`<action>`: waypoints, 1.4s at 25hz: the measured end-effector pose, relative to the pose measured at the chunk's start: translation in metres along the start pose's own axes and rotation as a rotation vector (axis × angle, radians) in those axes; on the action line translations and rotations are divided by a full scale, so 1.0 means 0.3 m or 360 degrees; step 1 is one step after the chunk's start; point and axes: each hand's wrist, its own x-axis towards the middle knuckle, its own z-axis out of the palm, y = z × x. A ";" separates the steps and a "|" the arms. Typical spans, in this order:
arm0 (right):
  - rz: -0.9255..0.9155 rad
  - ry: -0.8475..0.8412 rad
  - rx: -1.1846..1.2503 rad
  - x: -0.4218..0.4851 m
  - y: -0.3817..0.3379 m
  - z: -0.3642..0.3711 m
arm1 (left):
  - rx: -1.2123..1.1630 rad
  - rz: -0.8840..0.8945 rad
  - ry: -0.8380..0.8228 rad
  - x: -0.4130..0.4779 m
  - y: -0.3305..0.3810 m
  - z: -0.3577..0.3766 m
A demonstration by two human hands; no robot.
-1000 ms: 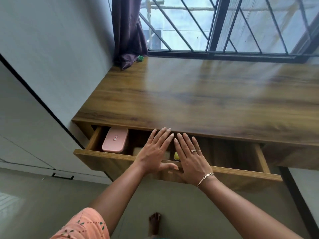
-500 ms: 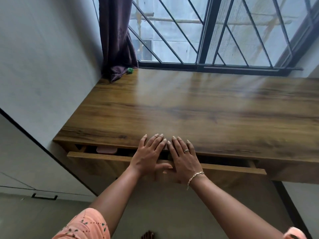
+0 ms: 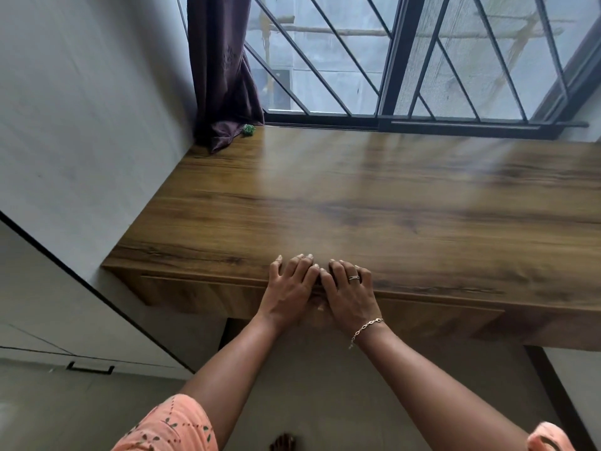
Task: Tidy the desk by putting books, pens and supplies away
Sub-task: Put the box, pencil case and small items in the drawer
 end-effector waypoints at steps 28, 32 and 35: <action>0.0171 -0.0984 0.0158 -0.056 0.074 -0.206 | -0.0131 -0.0394 -0.0971 0.061 0.140 -0.185; 0.0152 -0.0850 0.0115 -0.050 0.110 -0.274 | 0.0019 -0.0250 -0.0999 0.043 0.171 -0.228; 0.0213 -0.0836 0.0172 -0.050 0.131 -0.308 | -0.0011 -0.0202 -0.0990 0.048 0.171 -0.264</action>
